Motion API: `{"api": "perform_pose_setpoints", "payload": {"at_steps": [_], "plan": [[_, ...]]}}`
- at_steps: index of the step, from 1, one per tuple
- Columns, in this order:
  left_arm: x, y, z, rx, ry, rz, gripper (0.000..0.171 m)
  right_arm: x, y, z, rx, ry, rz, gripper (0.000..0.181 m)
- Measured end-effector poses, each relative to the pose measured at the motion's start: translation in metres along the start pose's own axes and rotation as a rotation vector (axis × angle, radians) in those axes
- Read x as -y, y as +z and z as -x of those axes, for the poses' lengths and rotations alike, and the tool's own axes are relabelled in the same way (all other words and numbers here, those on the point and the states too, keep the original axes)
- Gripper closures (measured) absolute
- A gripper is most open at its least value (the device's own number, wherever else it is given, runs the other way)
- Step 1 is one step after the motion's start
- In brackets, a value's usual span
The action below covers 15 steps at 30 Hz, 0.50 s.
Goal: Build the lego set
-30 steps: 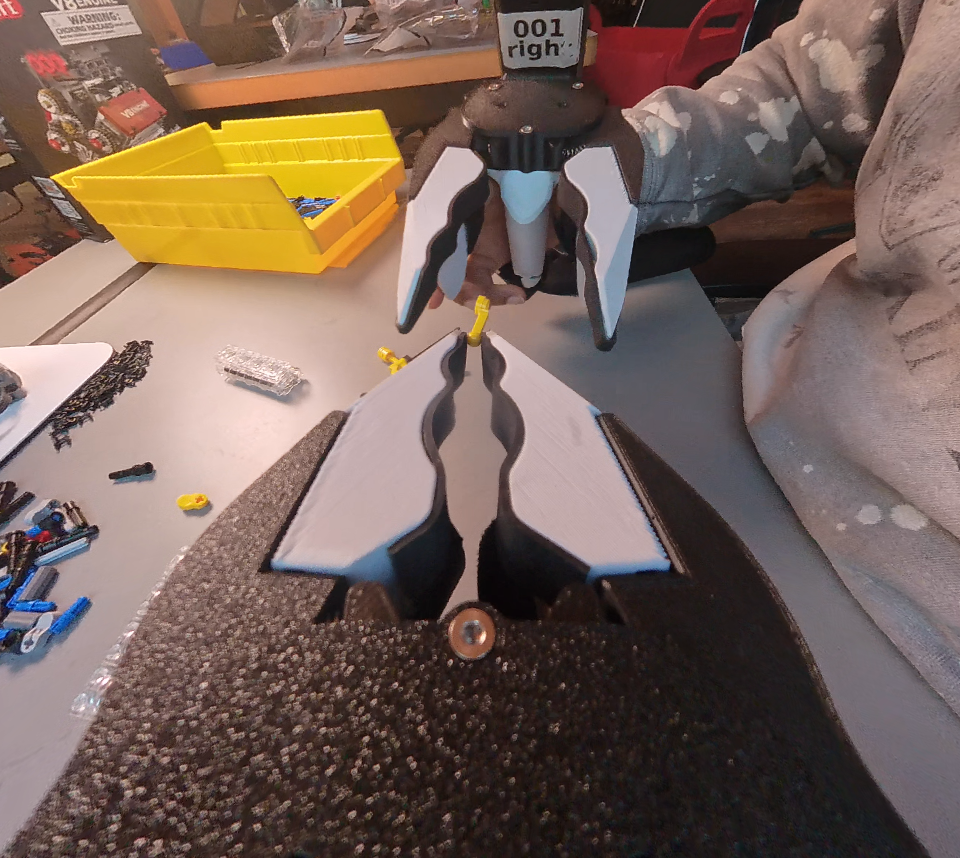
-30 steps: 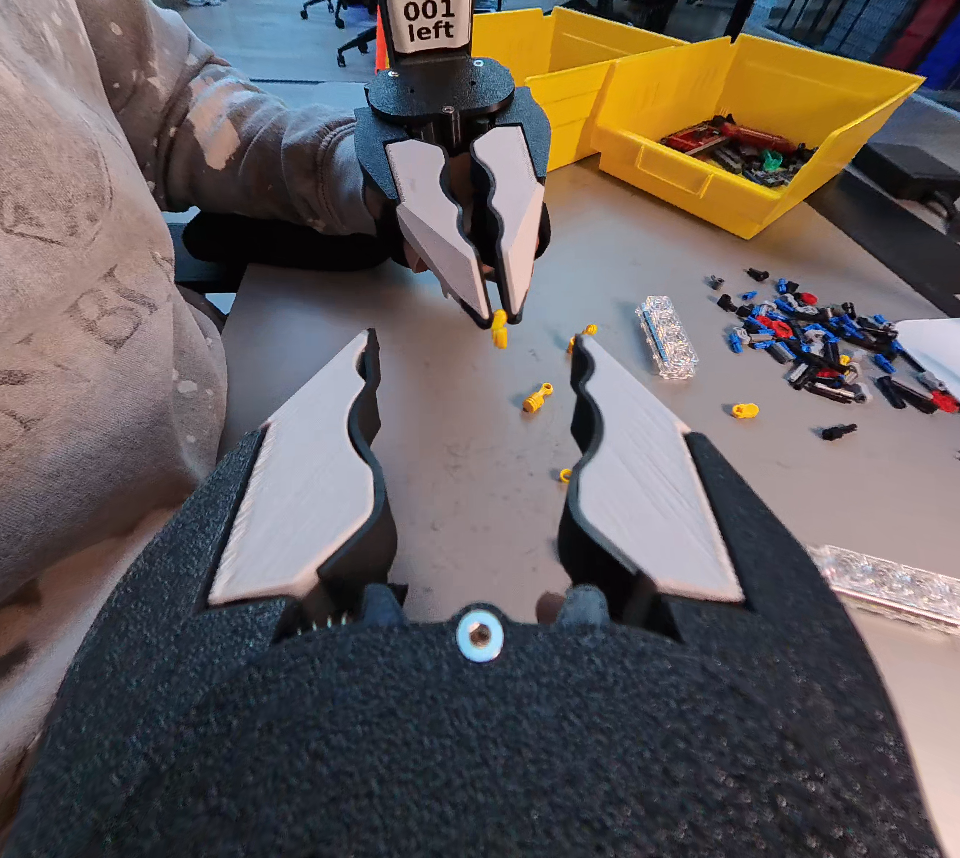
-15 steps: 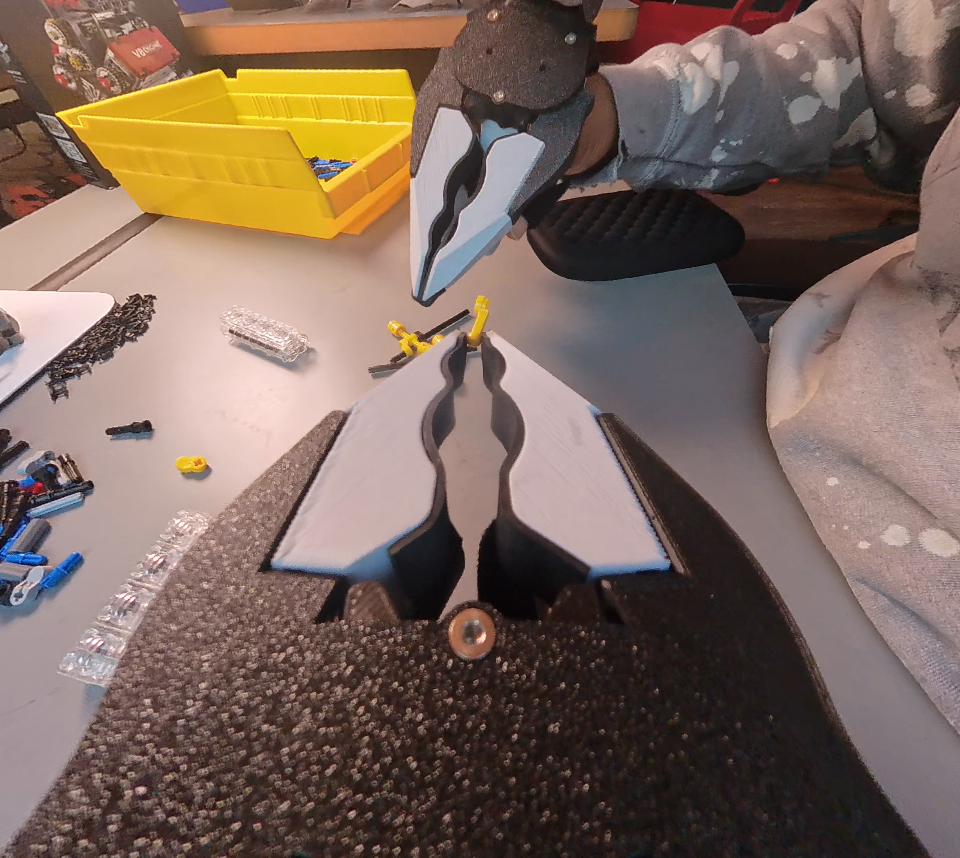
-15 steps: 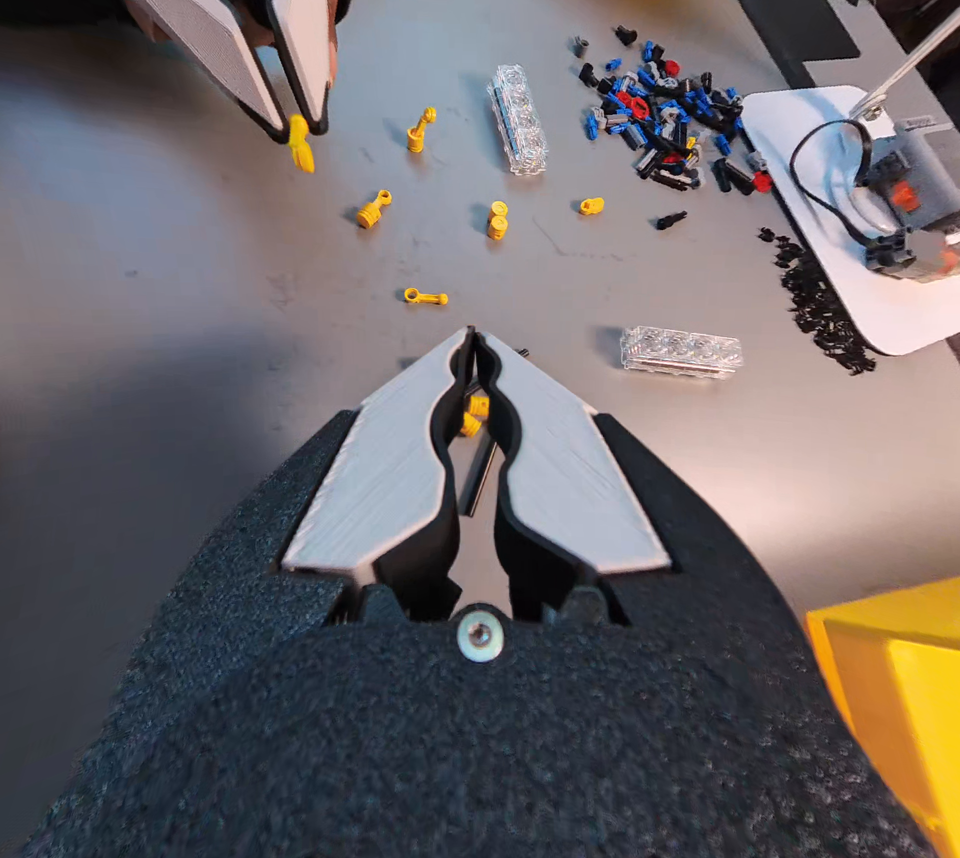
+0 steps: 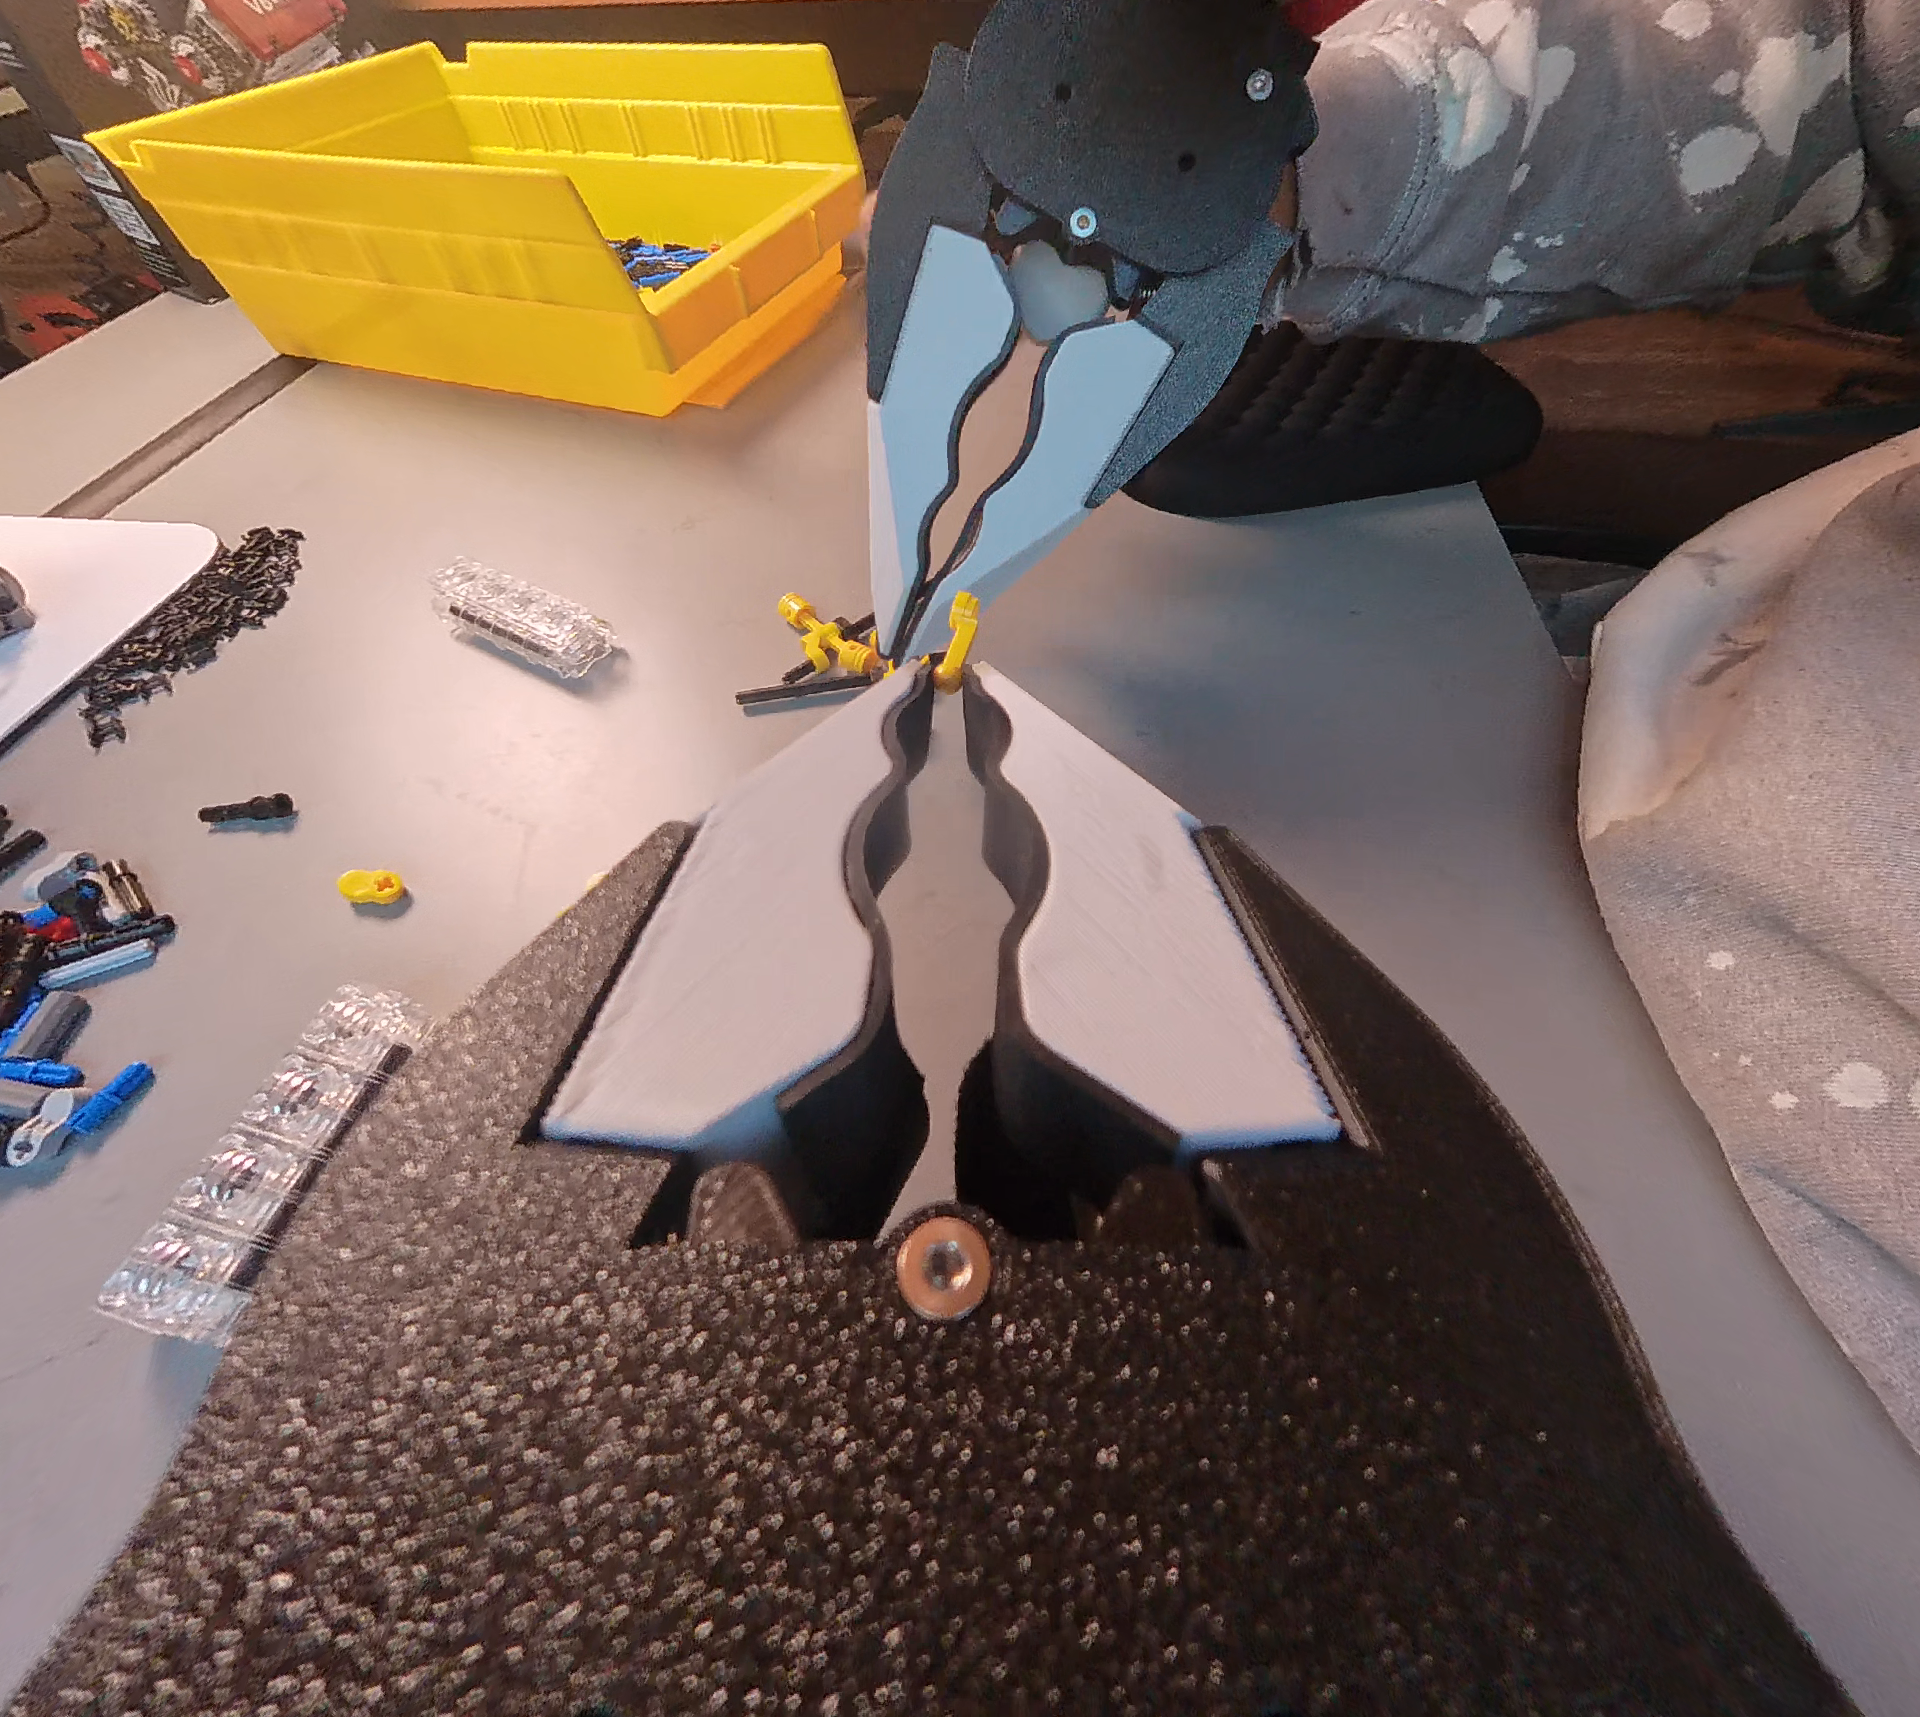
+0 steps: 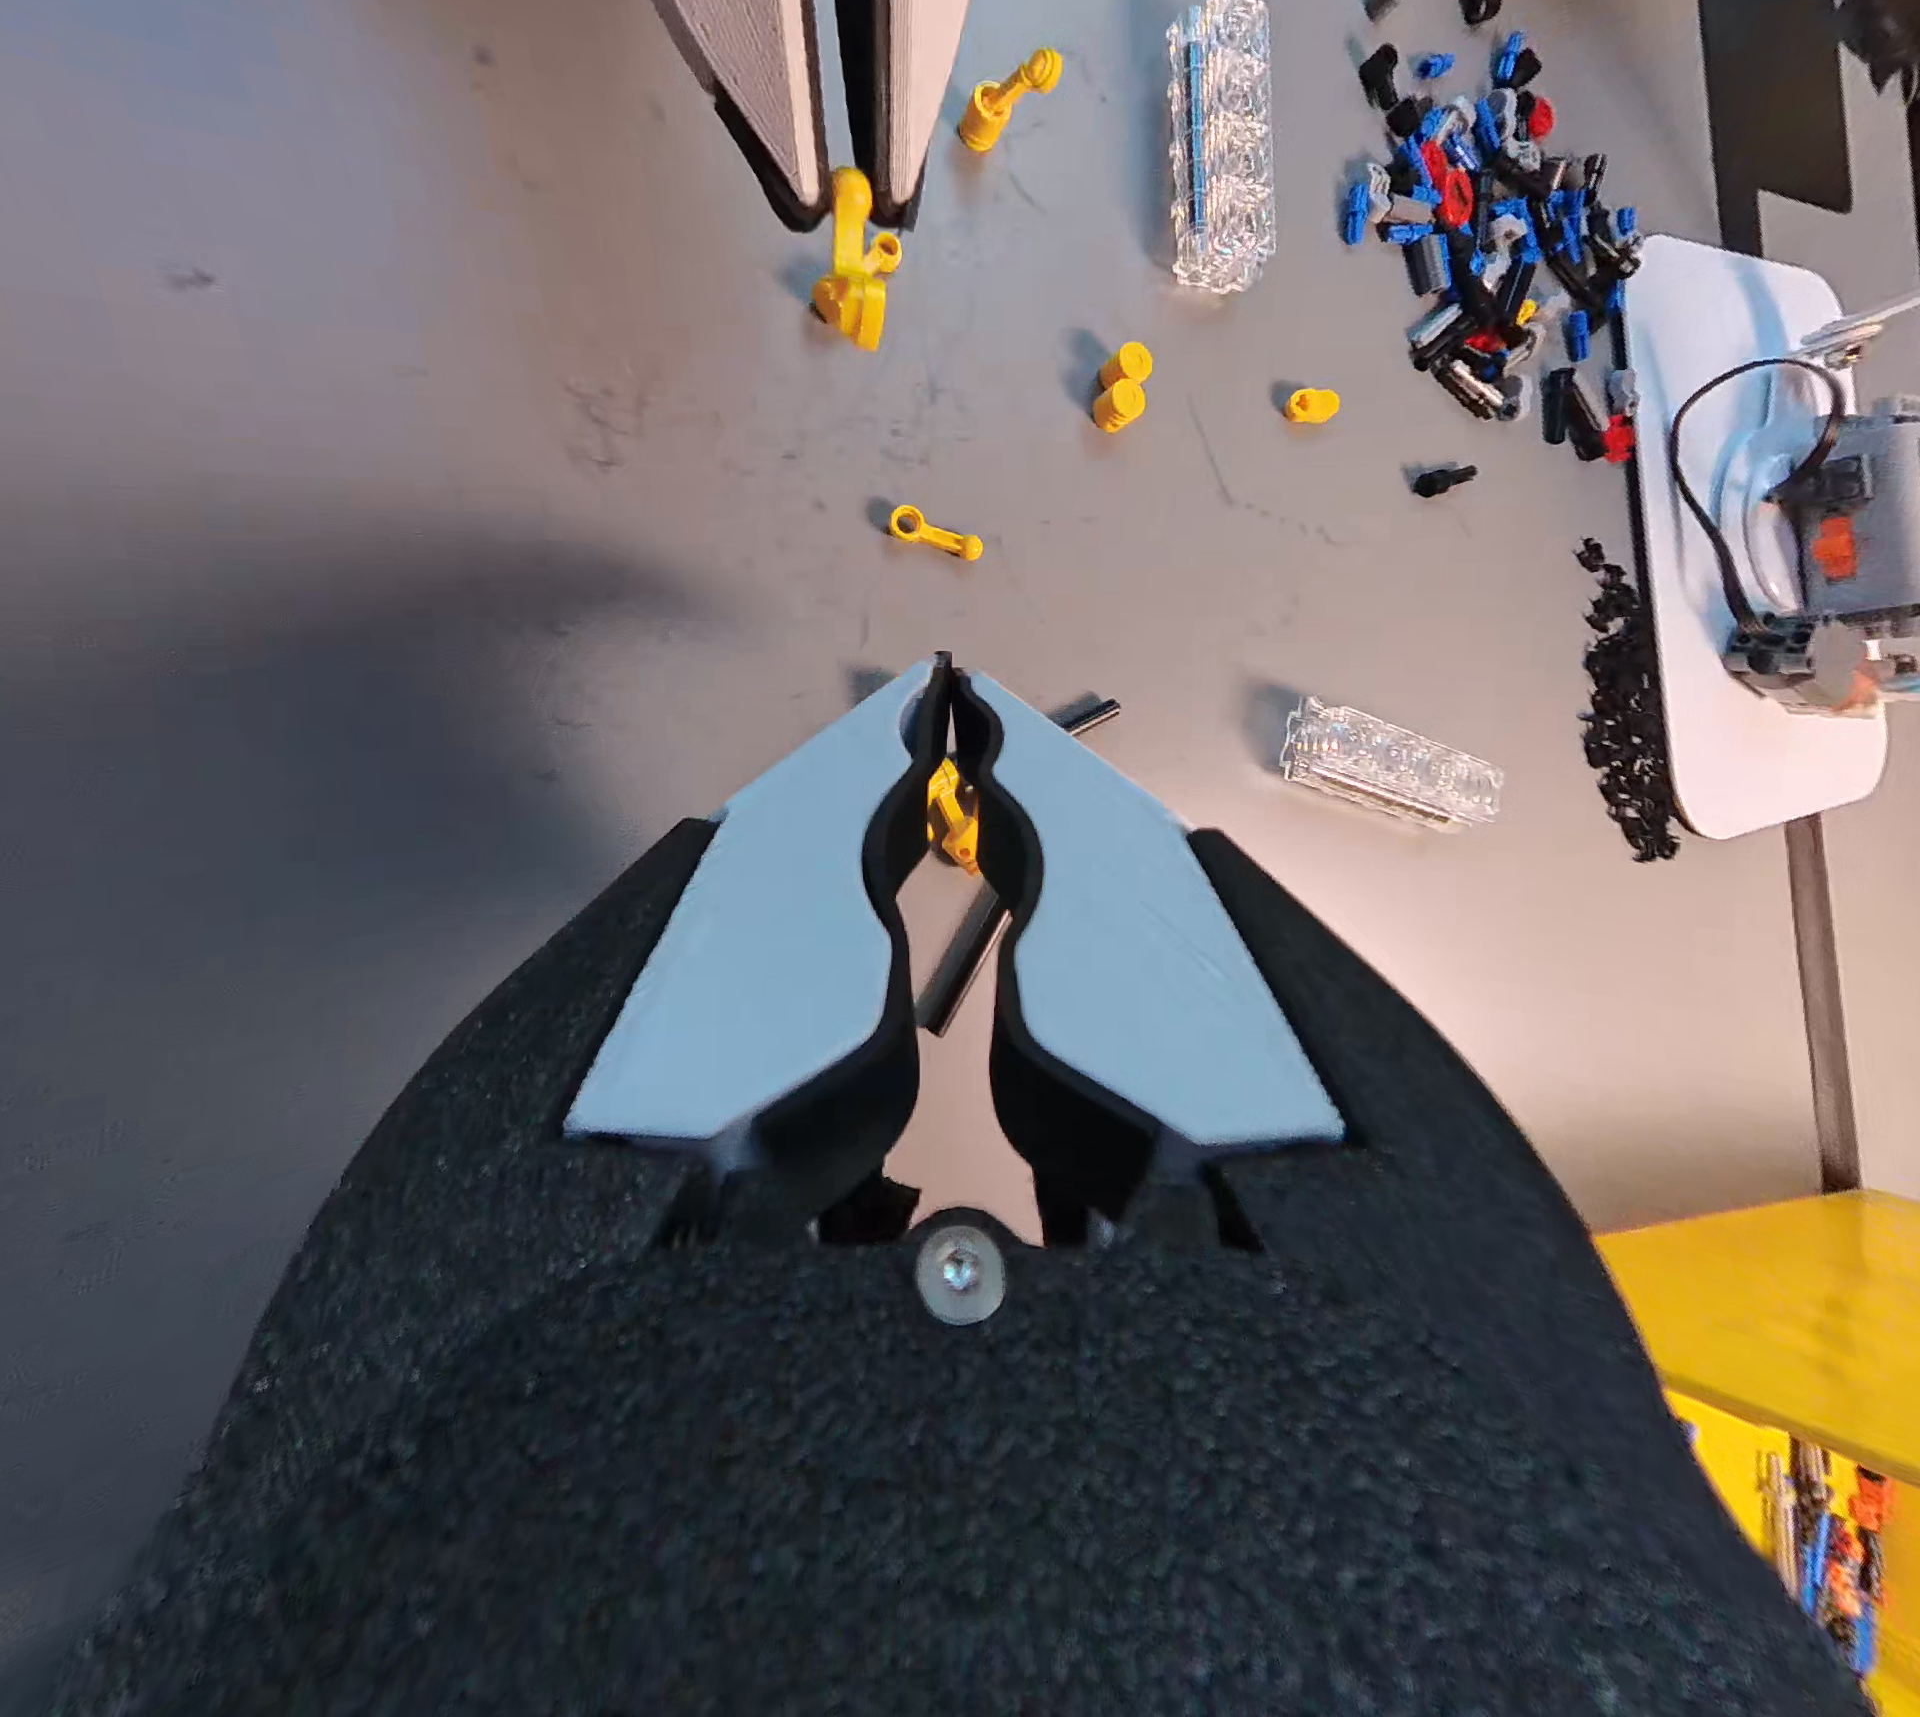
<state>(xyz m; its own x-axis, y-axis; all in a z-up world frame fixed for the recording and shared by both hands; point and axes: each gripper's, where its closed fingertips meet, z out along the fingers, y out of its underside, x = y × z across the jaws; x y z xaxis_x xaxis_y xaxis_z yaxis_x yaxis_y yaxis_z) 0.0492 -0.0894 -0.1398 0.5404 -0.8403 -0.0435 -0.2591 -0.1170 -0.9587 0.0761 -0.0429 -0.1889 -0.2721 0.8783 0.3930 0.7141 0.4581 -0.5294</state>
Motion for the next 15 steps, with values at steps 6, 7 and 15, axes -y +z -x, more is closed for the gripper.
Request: {"api": "perform_pose_setpoints", "payload": {"at_steps": [6,7,15], "plan": [[-0.004,0.002,0.000,0.000,-0.005,0.016,0.166,-0.005,-0.003,-0.018,-0.081,-0.011,0.026,0.181],[-0.004,0.002,0.000,0.001,-0.006,0.017,0.166,-0.003,-0.004,-0.022,-0.106,0.001,0.023,0.181],[-0.006,0.003,0.003,0.010,-0.020,0.027,0.166,0.012,-0.005,-0.041,-0.192,0.005,-0.064,0.181]]}}
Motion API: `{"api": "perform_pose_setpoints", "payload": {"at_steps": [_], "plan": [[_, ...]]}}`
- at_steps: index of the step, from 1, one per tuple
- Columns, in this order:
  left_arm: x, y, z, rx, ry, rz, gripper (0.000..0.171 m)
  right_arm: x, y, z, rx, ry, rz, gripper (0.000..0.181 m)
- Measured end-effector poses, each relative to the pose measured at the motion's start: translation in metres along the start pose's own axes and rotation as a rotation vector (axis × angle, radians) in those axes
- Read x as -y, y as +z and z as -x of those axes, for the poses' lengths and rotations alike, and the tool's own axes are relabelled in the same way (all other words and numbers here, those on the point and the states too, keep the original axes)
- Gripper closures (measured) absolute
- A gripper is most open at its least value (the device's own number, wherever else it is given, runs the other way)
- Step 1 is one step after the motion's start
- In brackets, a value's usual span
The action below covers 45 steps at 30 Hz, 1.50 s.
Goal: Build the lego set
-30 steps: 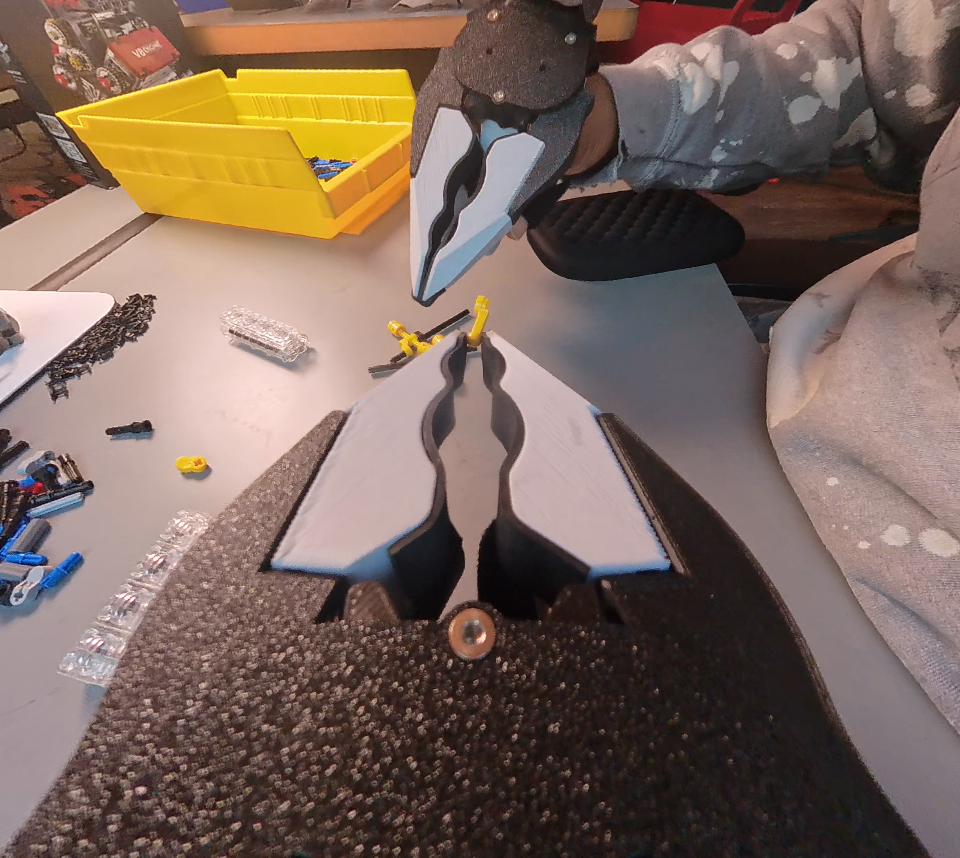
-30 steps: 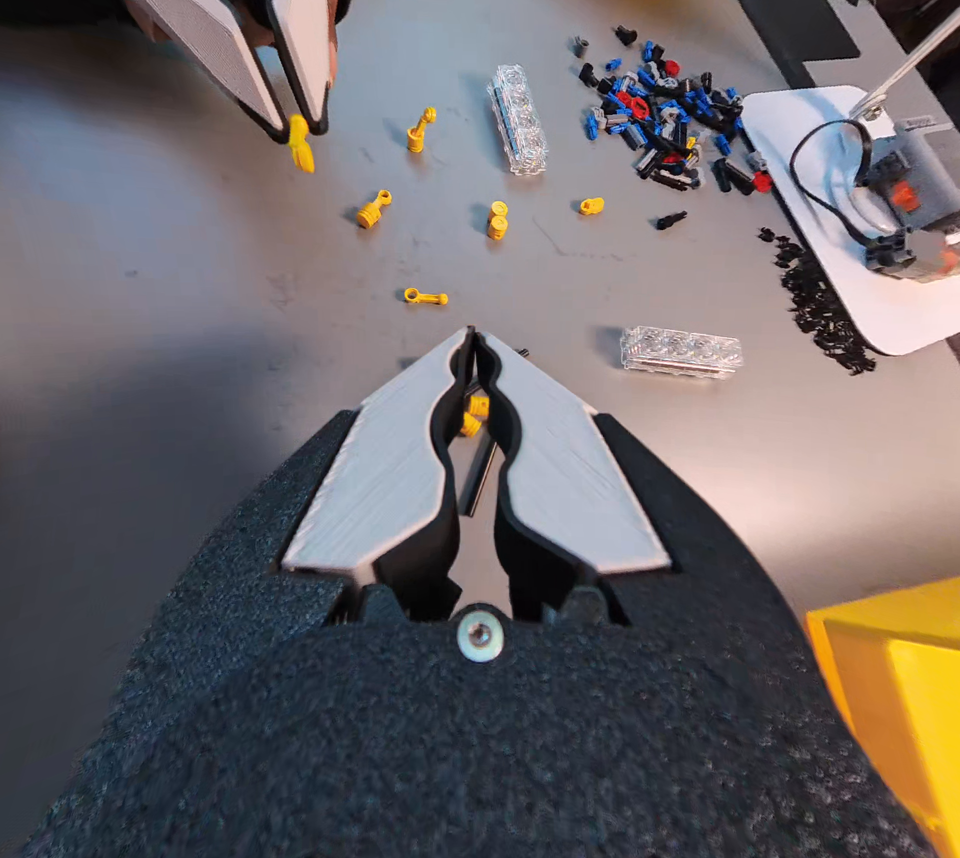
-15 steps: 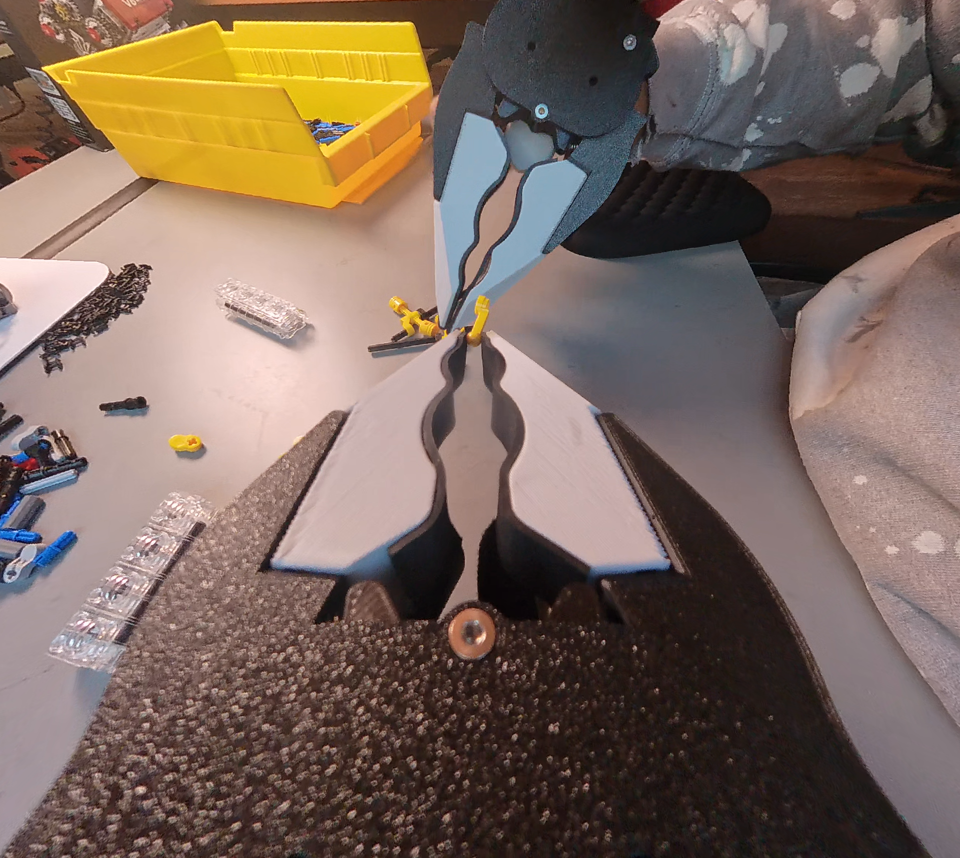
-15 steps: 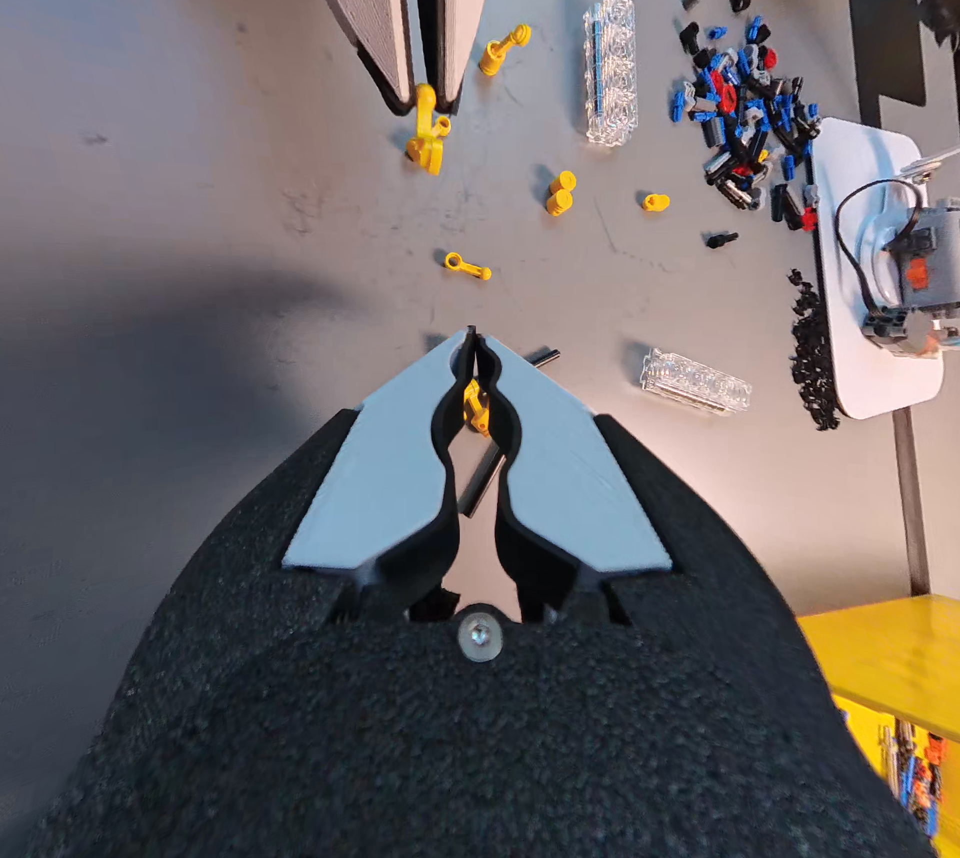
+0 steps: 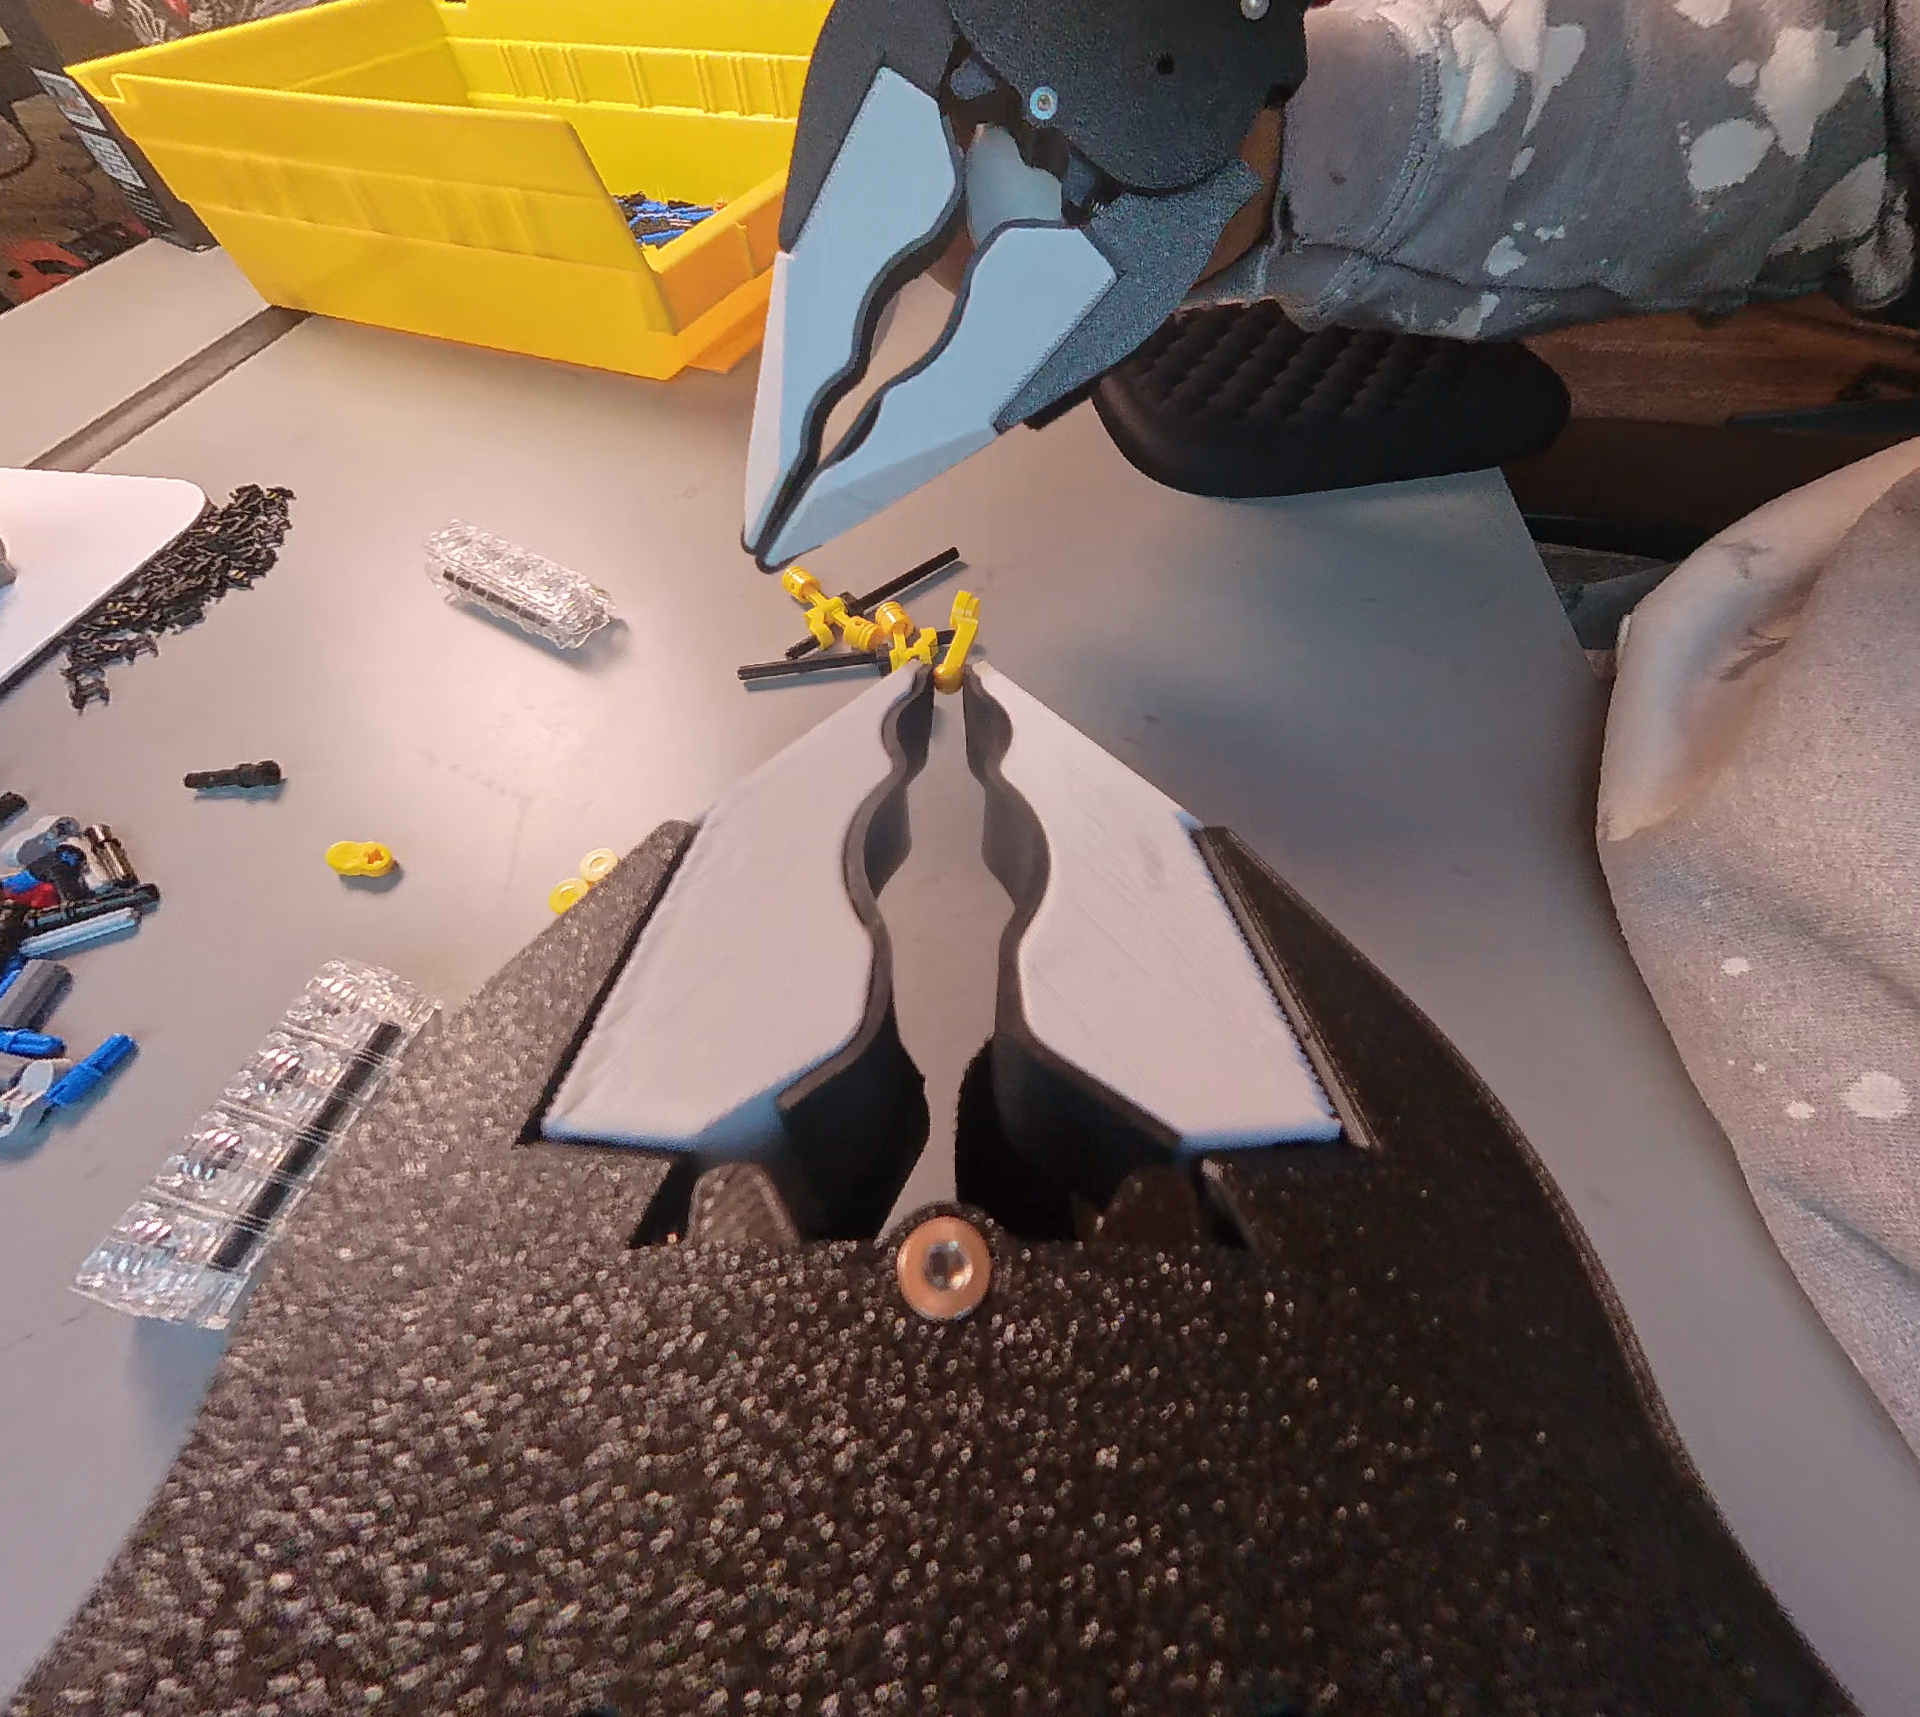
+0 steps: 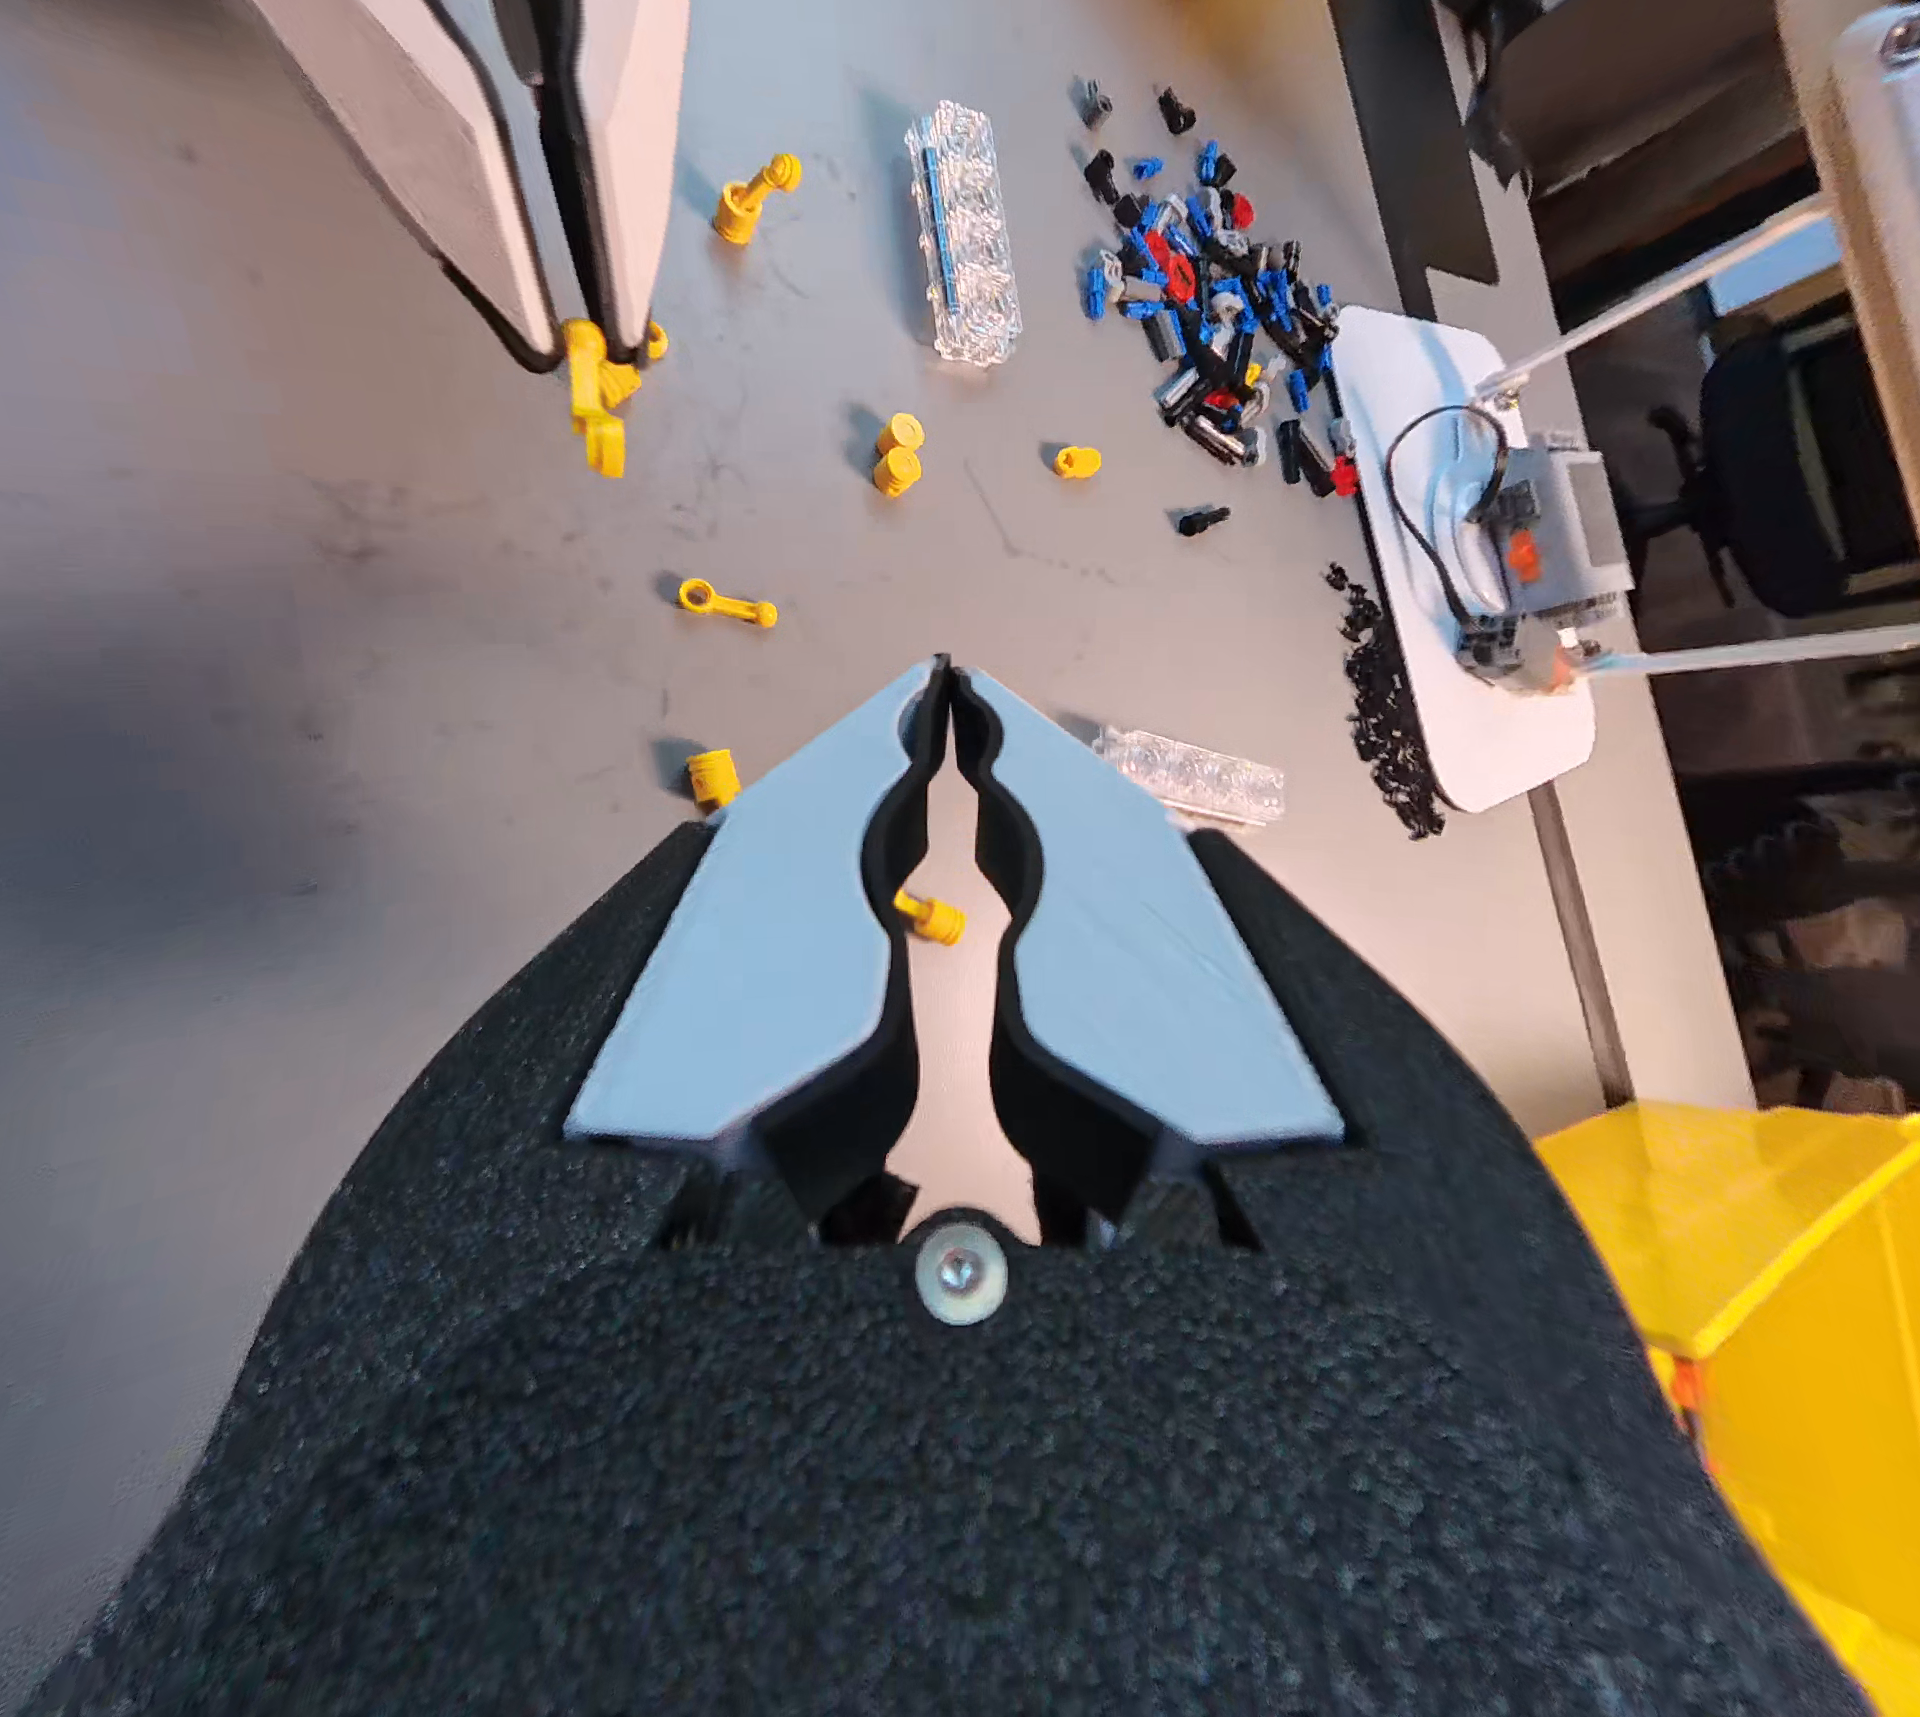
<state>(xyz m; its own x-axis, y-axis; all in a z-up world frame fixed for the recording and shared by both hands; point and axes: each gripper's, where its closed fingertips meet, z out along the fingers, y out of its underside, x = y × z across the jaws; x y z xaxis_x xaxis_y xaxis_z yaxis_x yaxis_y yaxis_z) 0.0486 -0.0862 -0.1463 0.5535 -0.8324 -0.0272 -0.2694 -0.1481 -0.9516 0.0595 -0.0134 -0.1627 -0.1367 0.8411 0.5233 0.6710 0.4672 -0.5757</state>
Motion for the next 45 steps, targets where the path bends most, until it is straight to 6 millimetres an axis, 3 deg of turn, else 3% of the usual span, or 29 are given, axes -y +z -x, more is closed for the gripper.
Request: {"api": "perform_pose_setpoints", "payload": {"at_steps": [6,12,16,20,22,26,30,37,45], "plan": [[-0.001,0.000,0.002,0.010,-0.007,0.005,0.166,-0.004,0.002,0.010,0.073,0.037,0.040,0.181],[-0.002,0.001,0.004,0.020,-0.006,0.014,0.166,-0.027,0.007,-0.010,-0.076,-0.057,0.158,0.181],[-0.002,0.000,0.006,0.030,-0.010,0.011,0.166,-0.015,0.004,-0.010,-0.052,0.029,0.082,0.181],[0.001,-0.002,0.009,0.041,-0.010,-0.007,0.166,0.033,-0.013,0.020,0.182,0.163,-0.263,0.181],[0.002,-0.003,0.009,0.043,-0.008,-0.016,0.166,0.036,-0.018,0.026,0.264,0.247,-0.292,0.155],[0.008,-0.006,0.008,0.033,-0.004,-0.052,0.166,0.042,-0.022,0.043,0.387,0.317,-0.314,0.136],[0.008,-0.005,0.006,0.023,0.001,-0.057,0.166,0.056,-0.027,0.035,0.375,0.361,-0.437,0.160],[0.015,-0.006,0.000,-0.002,0.018,-0.098,0.166,0.069,-0.032,0.040,0.415,0.351,-0.510,0.160],[0.021,-0.009,-0.001,-0.005,0.028,-0.129,0.166,0.073,-0.033,0.041,0.422,0.331,-0.536,0.173]]}}
